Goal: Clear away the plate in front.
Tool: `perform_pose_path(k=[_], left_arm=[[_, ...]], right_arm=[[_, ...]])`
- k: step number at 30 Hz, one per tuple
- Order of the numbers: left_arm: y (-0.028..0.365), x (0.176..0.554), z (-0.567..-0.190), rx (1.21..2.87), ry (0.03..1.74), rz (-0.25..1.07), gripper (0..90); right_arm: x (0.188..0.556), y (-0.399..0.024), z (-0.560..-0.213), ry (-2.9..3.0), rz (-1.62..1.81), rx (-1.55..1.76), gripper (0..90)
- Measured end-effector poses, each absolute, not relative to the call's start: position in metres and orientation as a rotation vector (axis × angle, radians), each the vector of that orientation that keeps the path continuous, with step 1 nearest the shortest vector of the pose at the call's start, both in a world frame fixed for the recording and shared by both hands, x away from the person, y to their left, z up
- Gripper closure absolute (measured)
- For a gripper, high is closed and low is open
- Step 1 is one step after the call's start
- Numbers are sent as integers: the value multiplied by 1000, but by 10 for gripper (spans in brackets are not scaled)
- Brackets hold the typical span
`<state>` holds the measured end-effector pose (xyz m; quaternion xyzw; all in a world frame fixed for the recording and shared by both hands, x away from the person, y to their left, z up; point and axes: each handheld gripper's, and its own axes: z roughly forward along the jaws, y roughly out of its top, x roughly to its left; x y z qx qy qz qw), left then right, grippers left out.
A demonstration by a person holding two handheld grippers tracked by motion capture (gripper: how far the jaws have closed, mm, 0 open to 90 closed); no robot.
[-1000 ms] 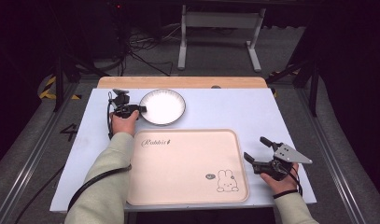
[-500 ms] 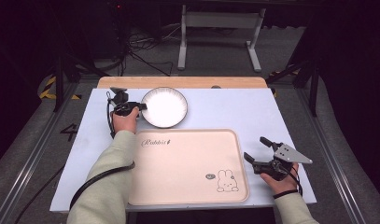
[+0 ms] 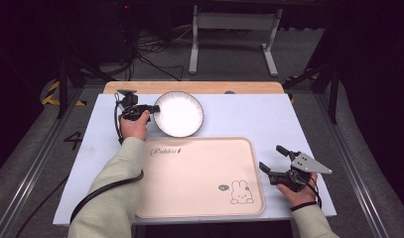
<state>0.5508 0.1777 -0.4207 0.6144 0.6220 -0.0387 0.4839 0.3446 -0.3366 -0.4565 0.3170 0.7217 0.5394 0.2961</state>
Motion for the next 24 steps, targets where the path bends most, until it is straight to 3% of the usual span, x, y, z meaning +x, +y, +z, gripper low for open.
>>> perform_pose_path(k=[24], left_arm=[[190, 519, -375, 1522, 1372, -88, 802]], right_arm=[[344, -336, -456, 1921, 1429, 836, 134]])
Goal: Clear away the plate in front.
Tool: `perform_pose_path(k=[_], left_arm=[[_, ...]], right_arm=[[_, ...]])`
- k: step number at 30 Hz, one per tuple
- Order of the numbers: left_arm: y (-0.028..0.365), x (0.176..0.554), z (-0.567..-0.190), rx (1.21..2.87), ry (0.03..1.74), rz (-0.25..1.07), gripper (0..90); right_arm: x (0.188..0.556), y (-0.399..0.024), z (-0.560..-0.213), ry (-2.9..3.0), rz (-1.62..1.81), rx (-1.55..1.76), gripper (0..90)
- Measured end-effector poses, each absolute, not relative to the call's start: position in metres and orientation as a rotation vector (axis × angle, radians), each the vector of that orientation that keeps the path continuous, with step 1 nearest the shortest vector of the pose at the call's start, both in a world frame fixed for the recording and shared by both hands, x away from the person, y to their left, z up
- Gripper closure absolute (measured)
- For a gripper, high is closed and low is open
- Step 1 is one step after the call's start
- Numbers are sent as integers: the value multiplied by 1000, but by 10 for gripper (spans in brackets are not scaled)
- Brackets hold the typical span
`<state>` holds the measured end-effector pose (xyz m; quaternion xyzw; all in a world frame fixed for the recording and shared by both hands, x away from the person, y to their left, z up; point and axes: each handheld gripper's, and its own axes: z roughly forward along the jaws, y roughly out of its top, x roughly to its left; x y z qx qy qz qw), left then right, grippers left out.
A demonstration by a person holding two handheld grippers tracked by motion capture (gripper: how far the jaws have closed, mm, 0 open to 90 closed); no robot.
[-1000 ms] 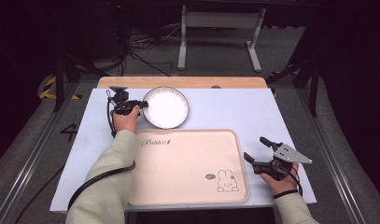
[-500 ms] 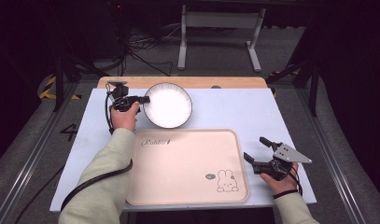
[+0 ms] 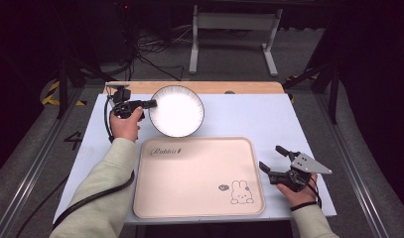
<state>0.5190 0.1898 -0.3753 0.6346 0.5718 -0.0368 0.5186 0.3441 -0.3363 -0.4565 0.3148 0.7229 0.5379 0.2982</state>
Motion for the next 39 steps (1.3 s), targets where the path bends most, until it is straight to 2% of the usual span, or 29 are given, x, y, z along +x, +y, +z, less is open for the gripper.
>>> perform_pose_path(k=[10, 19, 39], left_arm=[[196, 498, -360, 1533, 1317, -142, 804], [198, 481, -351, 1553, 1261, -138, 803], [174, 444, -338, 1649, 1102, -175, 803]], right_arm=[[344, -337, -457, 1922, 1436, 839, 146], [344, -336, -457, 1927, 1431, 828, 157], [344, -336, -457, 1927, 1431, 828, 157]])
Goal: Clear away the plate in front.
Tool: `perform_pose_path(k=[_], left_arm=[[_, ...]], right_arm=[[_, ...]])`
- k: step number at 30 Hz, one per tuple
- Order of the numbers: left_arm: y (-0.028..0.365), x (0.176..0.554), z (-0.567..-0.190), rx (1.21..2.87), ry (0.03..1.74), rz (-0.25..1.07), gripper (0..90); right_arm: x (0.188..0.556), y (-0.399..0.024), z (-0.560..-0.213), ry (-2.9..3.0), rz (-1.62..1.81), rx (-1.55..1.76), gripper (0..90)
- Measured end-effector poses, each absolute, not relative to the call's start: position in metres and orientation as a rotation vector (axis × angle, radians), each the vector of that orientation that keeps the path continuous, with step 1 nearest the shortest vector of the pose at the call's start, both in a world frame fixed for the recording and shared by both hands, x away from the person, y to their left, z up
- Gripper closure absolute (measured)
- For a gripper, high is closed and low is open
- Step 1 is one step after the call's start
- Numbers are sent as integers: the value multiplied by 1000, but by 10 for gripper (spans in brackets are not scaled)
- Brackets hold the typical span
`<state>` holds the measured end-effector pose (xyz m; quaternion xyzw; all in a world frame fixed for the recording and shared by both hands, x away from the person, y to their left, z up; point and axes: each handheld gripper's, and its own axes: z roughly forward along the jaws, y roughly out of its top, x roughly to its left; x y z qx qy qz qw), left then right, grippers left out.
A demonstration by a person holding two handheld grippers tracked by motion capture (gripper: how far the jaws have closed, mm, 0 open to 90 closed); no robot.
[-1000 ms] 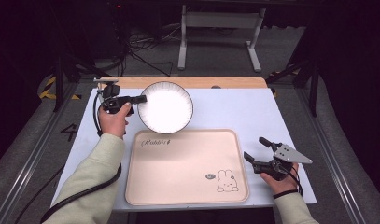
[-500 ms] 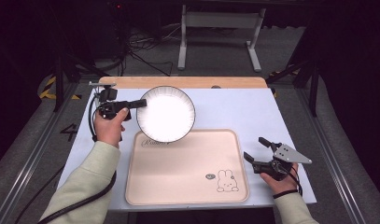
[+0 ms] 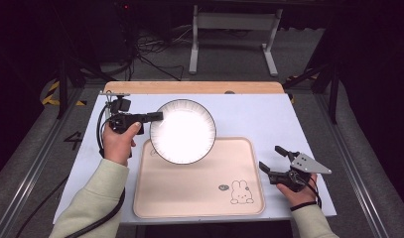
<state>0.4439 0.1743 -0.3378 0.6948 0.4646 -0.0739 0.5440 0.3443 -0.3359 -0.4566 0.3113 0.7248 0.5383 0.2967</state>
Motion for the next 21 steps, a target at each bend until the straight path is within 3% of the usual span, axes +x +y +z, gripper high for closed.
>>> perform_pose_path(k=[11, 21], left_arm=[[164, 427, -331, 1690, 1050, -130, 803], [160, 423, -340, 1695, 1029, -199, 801]], right_arm=[[344, -336, -457, 1926, 1430, 825, 157], [344, -336, -457, 1928, 1432, 825, 156]])
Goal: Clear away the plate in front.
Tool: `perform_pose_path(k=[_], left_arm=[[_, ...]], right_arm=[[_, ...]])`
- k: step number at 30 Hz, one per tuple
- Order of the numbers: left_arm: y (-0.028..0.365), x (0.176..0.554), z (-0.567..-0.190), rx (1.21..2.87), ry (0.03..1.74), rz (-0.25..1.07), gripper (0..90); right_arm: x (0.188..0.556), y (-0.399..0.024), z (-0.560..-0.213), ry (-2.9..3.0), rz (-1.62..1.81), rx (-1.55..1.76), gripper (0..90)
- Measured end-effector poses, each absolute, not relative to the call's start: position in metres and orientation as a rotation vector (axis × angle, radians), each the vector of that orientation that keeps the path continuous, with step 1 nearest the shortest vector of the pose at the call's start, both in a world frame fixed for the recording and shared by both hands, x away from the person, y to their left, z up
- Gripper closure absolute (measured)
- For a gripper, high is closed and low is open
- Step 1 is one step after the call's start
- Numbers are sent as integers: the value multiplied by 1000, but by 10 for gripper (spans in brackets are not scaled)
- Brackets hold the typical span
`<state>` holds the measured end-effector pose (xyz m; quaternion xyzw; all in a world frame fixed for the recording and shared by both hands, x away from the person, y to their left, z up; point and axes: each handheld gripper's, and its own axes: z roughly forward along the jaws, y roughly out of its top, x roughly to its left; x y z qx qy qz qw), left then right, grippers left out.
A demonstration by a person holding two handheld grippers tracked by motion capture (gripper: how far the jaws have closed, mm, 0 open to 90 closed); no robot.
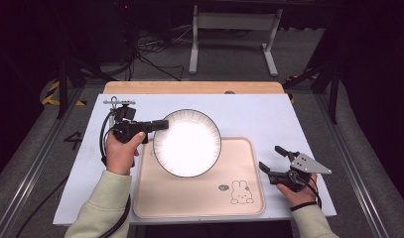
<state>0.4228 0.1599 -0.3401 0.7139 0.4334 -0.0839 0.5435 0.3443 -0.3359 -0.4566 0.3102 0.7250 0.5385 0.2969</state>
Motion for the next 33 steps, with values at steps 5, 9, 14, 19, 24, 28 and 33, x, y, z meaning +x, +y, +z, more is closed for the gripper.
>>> perform_pose_path(k=[5, 9, 14, 19, 24, 28, 33], left_arm=[[151, 425, -347, 1727, 1010, -242, 801], [142, 425, -353, 1771, 1002, -265, 801], [131, 427, -362, 1816, 995, -293, 801], [124, 429, -368, 1864, 997, -302, 798], [120, 431, -374, 1891, 1000, -319, 797], [118, 434, -382, 1890, 1016, -334, 792], [116, 438, -392, 1884, 1034, -367, 792]], right_arm=[[344, -336, -457, 1928, 1431, 825, 154], [344, -336, -457, 1926, 1430, 829, 146], [345, -336, -457, 1925, 1432, 828, 146], [345, -336, -457, 1925, 1434, 829, 146], [345, -337, -457, 1924, 1437, 832, 146], [345, -337, -457, 1922, 1443, 839, 146], [345, -338, -456, 1922, 1444, 840, 146]])
